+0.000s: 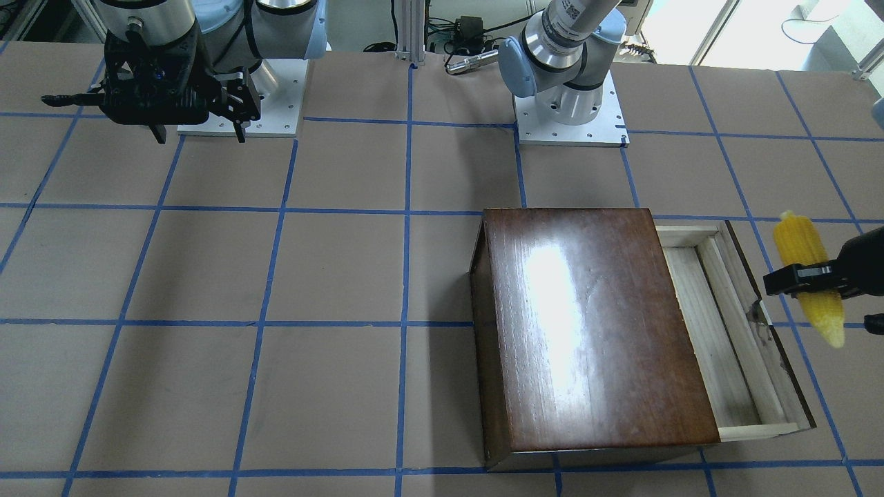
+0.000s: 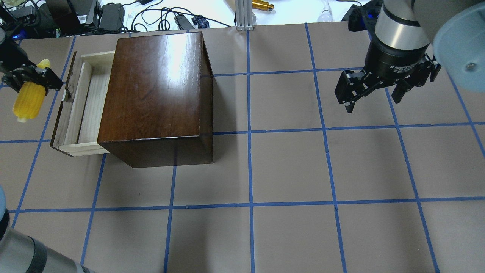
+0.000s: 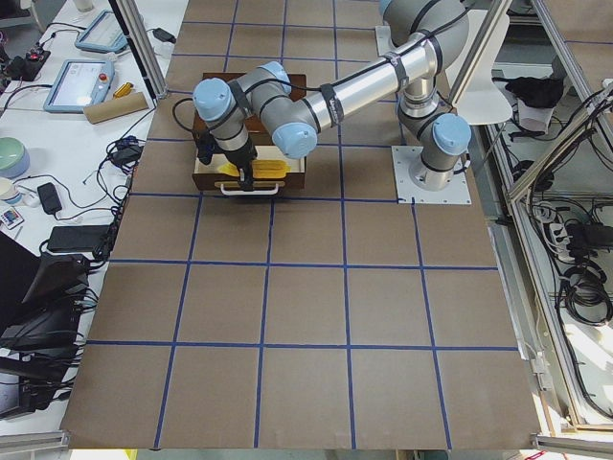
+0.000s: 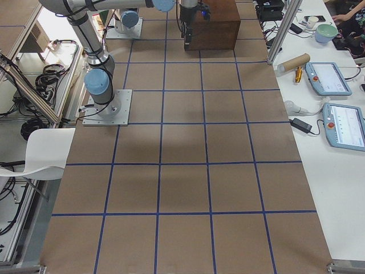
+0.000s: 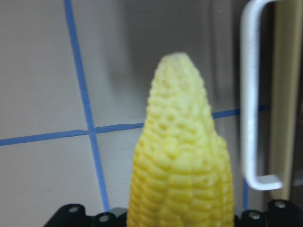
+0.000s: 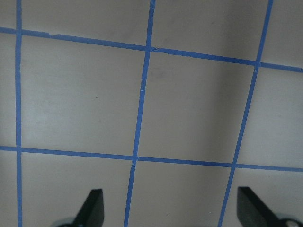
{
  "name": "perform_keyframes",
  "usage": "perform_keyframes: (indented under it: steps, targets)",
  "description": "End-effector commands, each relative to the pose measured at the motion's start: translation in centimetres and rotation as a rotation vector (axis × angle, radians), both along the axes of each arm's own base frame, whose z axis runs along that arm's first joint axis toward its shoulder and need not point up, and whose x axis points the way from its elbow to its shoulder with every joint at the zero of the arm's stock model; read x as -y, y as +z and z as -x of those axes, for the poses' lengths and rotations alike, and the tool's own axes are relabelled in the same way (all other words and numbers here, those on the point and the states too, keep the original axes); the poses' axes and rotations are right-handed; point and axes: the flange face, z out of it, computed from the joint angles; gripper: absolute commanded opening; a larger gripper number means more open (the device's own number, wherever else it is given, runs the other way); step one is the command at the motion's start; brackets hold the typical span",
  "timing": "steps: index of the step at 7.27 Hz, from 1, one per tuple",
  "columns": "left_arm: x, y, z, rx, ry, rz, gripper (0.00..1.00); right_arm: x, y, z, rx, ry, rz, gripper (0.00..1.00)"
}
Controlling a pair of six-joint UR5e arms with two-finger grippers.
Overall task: Open drawer and put corn inside
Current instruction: 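Carry the corn cob with the left gripper over the open drawer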
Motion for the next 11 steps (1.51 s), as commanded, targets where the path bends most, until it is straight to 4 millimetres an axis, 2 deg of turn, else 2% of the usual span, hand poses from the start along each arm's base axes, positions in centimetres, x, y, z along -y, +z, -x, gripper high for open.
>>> perform_keyframes:
  steps: [1, 3, 4, 5, 6, 11]
  targets:
    - [0.8, 0.1, 4.6, 0.009, 0.037, -0.006, 0.0, 0.0, 0.0, 0.0, 0.0, 0.0, 0.0, 1.0]
    - [1.4, -0.7, 6.2, 0.011, 0.052, -0.016, 0.0, 0.1, -0.1, 0.0, -0.001, 0.0, -0.001, 1.0]
    - [1.6, -1.3, 6.1, 0.011, 0.056, -0.024, 0.0, 0.1, -0.1, 0.0, -0.001, 0.0, -0.001, 1.0]
    - [1.7, -1.6, 6.1, 0.008, 0.056, -0.028, 0.57, 0.0, 0.0, 0.0, -0.001, 0.0, 0.0, 1.0]
    - [1.8, -1.2, 6.5, -0.01, 0.075, -0.016, 1.0, 0.1, -0.1, 0.0, -0.001, 0.0, -0.001, 1.0]
    - [1.5, -0.5, 6.5, -0.007, 0.079, -0.007, 1.0, 0.0, 0.0, 0.0, -0.001, 0.0, 0.0, 1.0]
